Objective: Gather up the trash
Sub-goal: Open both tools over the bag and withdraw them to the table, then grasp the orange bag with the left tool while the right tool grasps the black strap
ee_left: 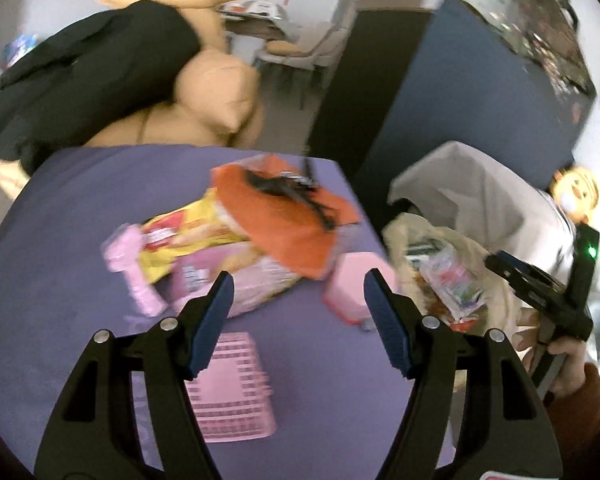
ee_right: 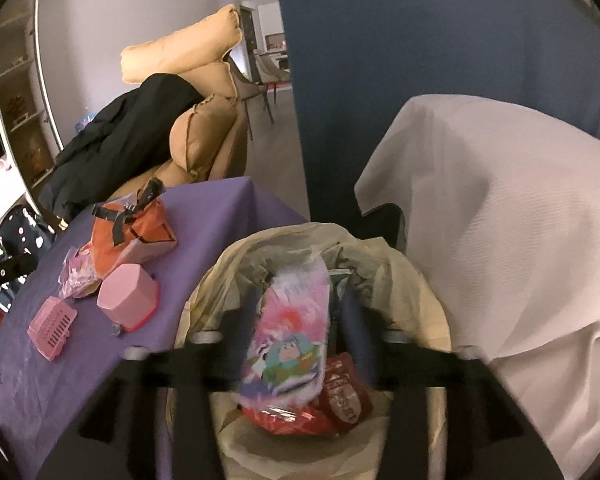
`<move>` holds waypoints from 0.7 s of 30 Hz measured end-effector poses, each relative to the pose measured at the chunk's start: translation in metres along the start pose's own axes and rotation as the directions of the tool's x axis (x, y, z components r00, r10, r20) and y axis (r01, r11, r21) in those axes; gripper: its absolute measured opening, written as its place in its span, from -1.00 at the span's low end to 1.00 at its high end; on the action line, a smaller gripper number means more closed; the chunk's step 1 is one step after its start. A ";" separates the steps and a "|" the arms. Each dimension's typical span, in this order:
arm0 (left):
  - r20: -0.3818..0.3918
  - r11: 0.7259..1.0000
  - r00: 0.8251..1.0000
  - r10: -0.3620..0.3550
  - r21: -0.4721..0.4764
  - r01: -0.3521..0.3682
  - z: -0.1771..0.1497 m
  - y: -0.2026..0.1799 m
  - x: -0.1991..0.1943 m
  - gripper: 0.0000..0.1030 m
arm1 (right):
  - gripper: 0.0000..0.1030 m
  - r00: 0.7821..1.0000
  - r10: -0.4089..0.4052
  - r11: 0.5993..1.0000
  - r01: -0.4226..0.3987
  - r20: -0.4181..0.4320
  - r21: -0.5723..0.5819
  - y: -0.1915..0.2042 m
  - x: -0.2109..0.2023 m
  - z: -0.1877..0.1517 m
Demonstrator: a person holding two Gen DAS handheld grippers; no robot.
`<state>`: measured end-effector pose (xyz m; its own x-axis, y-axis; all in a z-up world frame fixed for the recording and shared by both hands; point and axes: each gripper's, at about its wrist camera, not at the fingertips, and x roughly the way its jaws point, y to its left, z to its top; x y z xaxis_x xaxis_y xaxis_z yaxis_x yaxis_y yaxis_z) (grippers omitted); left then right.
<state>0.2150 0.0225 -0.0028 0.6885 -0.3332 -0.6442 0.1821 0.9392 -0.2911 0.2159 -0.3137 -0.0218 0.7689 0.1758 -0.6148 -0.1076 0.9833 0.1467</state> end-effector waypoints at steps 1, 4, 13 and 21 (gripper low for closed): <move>0.005 1.000 1.000 0.006 -0.021 -0.006 0.000 0.008 -0.002 0.24 | 0.08 1.000 -0.009 1.000 0.009 -0.002 -0.015 0.003 0.000 0.000; 0.020 0.996 0.999 0.026 -0.084 -0.024 -0.003 0.034 -0.005 0.24 | 0.16 1.000 -0.013 0.998 0.011 -0.021 -0.054 0.014 0.001 0.003; 0.039 0.970 0.991 0.125 -0.216 -0.114 -0.017 0.107 -0.019 0.24 | 0.21 0.995 0.029 0.969 -0.050 -0.091 -0.241 0.087 0.008 0.016; 0.017 0.957 0.992 0.126 -0.265 -0.117 -0.027 0.152 -0.028 0.24 | 0.21 0.986 0.087 0.965 -0.119 -0.143 -0.234 0.148 0.037 0.033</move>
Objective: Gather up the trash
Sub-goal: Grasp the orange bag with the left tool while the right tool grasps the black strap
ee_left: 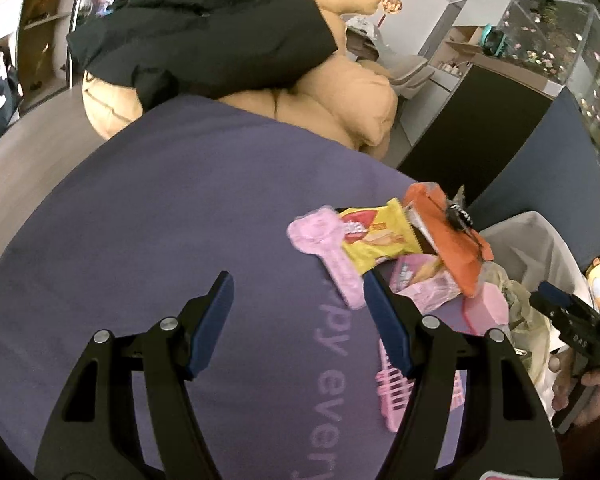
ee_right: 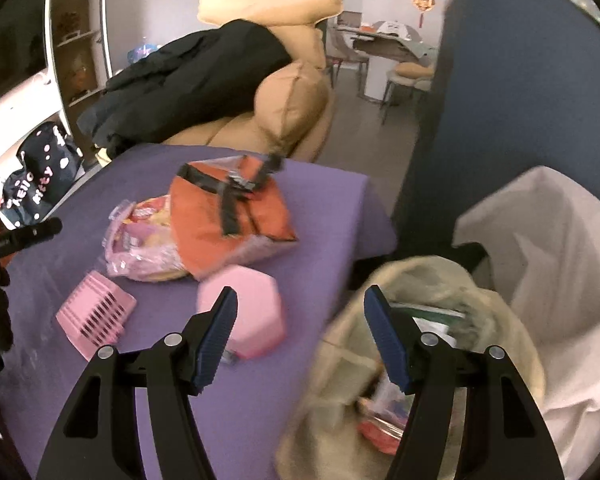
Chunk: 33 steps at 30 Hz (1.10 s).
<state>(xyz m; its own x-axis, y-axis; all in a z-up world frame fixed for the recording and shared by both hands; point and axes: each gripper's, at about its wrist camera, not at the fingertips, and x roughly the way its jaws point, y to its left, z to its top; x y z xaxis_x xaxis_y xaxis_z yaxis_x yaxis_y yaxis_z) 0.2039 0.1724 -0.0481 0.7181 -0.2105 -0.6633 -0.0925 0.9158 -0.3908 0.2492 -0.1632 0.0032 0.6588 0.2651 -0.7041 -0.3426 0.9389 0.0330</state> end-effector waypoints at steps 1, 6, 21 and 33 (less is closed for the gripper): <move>-0.007 1.000 1.000 -0.016 0.003 0.016 0.002 0.003 0.002 0.24 | 0.21 1.000 0.027 1.000 -0.027 0.004 -0.004 0.006 0.005 0.006; -0.021 0.998 0.998 -0.063 0.027 0.063 0.019 0.006 0.022 0.23 | 0.20 0.998 0.054 0.999 -0.054 0.019 -0.003 0.013 0.026 0.035; 0.002 0.992 0.993 -0.116 0.045 0.115 0.040 0.006 0.032 0.23 | 0.20 0.994 0.046 0.999 -0.048 -0.102 -0.021 0.028 0.113 0.097; 0.027 0.994 0.994 -0.108 0.000 0.108 0.031 0.023 0.008 0.23 | -0.85 0.981 0.156 0.985 -0.146 -0.116 0.093 0.030 0.089 0.085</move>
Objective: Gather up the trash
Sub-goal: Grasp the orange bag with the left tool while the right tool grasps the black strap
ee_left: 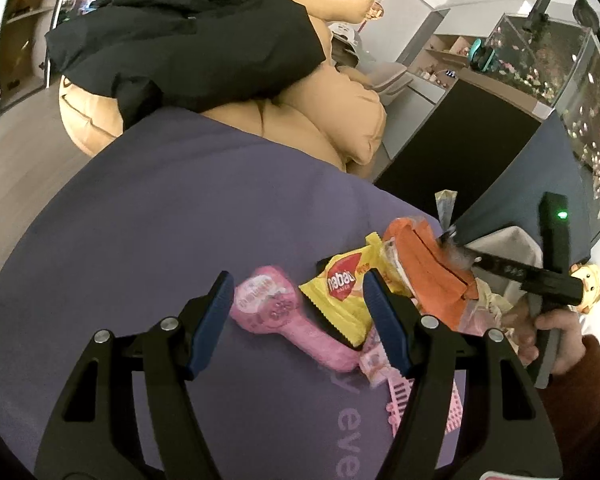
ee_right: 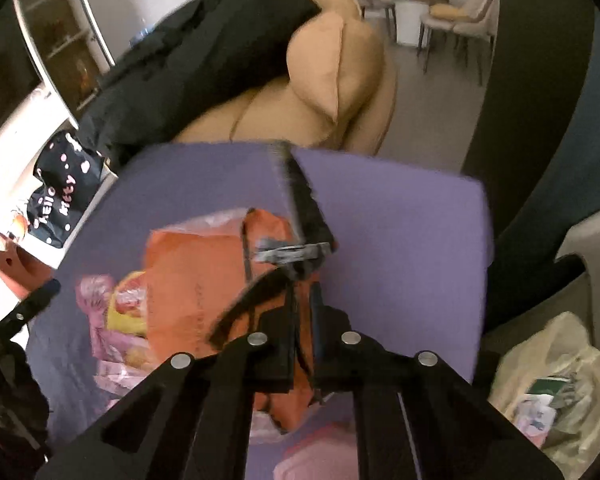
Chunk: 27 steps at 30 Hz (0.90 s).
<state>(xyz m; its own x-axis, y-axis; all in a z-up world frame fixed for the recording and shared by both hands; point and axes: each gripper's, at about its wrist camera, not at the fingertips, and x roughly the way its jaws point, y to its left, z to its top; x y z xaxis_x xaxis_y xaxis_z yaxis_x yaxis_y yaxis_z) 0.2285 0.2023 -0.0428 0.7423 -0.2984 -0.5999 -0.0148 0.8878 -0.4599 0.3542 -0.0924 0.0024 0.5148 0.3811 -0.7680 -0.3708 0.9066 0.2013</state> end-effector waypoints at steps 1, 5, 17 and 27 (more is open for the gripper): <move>0.003 1.000 1.000 -0.003 -0.002 0.003 -0.001 0.000 -0.003 0.23 | -0.86 1.000 0.001 1.000 -0.001 0.018 -0.005 0.003 -0.009 -0.002; -0.002 1.000 1.000 -0.012 -0.005 0.012 -0.007 -0.001 -0.009 0.23 | -0.87 0.997 0.018 1.000 -0.017 0.076 -0.013 0.016 -0.050 -0.018; -0.037 0.999 0.999 -0.039 0.033 0.041 -0.020 -0.012 -0.010 0.23 | -0.87 0.997 0.060 0.995 -0.057 0.038 -0.080 0.027 -0.078 -0.068; -0.115 0.981 0.984 -0.133 0.124 0.147 -0.008 -0.069 0.032 0.23 | -0.87 0.999 0.043 0.994 -0.046 -0.029 -0.103 0.035 -0.067 -0.160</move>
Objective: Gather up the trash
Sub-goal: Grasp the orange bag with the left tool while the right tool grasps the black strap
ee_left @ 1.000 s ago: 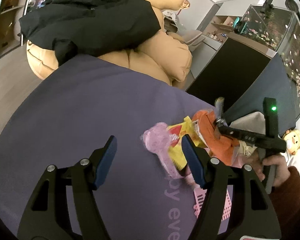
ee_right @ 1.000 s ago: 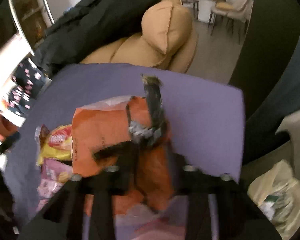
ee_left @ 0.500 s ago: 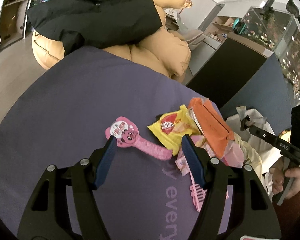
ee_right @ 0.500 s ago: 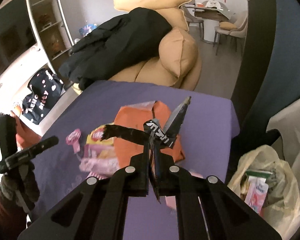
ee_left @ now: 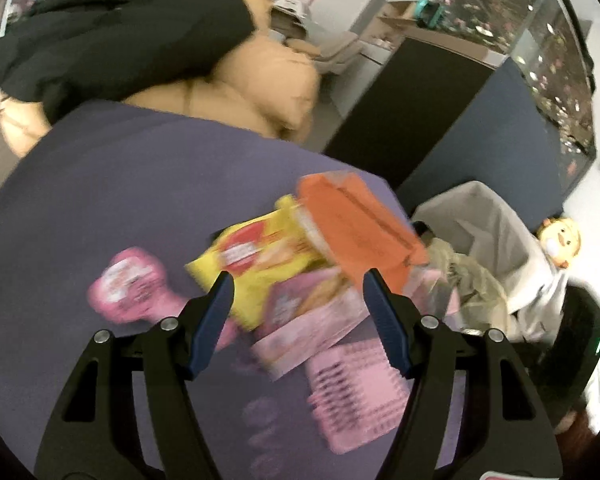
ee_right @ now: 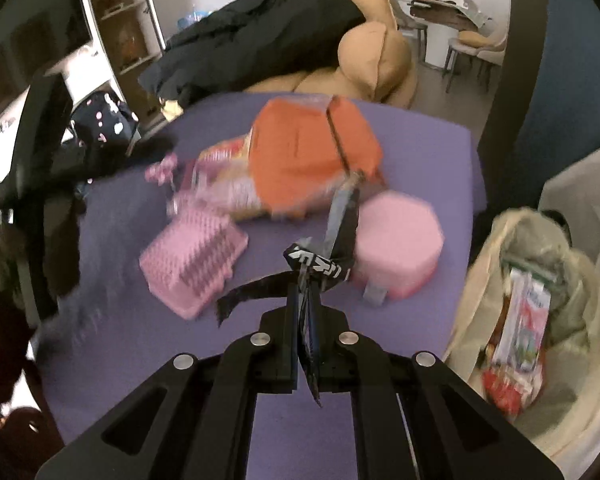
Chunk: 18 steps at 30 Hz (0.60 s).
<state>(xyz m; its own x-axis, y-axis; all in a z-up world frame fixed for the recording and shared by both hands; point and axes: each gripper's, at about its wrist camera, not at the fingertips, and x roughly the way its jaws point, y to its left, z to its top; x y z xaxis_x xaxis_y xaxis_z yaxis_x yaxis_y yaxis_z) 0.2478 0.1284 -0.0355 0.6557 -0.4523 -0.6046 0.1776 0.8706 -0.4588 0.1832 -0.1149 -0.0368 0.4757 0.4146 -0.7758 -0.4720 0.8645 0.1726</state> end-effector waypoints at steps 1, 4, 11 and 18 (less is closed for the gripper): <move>-0.008 1.000 1.000 0.000 0.007 0.000 0.005 -0.005 0.007 0.23 | -0.87 1.000 0.009 1.000 -0.009 -0.003 0.013 0.000 0.002 -0.006; -0.076 1.000 0.997 0.007 0.015 -0.006 0.022 -0.018 0.040 0.23 | -0.87 1.000 0.001 1.000 -0.001 -0.012 0.022 0.005 0.007 -0.026; -0.178 0.992 0.977 0.118 -0.019 -0.124 0.033 -0.036 0.103 -0.17 | -0.85 0.998 -0.040 0.999 0.039 0.057 0.007 0.016 -0.004 -0.048; -0.174 0.990 0.977 0.126 -0.035 -0.134 0.028 -0.041 0.104 -0.83 | -0.85 0.997 0.002 0.999 -0.005 0.073 0.042 0.010 -0.007 -0.054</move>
<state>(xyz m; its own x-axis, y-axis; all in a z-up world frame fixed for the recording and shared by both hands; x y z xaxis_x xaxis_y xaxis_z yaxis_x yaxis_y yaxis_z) 0.3293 0.0517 -0.0611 0.5348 -0.3655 -0.7619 0.0619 0.9161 -0.3960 0.1356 -0.1246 -0.0623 0.5275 0.4356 -0.7294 -0.4428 0.8737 0.2015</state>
